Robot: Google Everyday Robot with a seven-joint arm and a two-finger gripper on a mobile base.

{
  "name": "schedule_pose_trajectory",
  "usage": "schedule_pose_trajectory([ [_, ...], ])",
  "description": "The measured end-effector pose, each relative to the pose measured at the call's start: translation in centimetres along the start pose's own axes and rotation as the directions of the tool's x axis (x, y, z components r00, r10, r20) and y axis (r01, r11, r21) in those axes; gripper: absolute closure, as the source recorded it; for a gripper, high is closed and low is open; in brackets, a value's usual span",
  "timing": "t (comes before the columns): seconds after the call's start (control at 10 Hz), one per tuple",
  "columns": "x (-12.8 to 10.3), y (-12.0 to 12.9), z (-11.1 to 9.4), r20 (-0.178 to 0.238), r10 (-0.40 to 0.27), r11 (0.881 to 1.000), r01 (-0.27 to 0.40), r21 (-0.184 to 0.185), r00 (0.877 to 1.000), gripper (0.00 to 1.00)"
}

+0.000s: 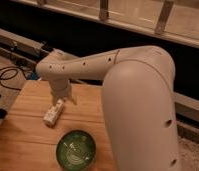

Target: Place the bottle in the ceramic bowl

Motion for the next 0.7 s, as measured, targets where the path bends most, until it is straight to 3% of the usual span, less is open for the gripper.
schedule_pose_trajectory([
  [0.2,0.5,3.3,2.4,-0.042,-0.068,0.998,0.068,-0.003,0.997,0.35],
  [0.7,-0.5,7.7,4.6,-0.1,-0.168,0.985,0.17,0.012,0.981,0.35],
])
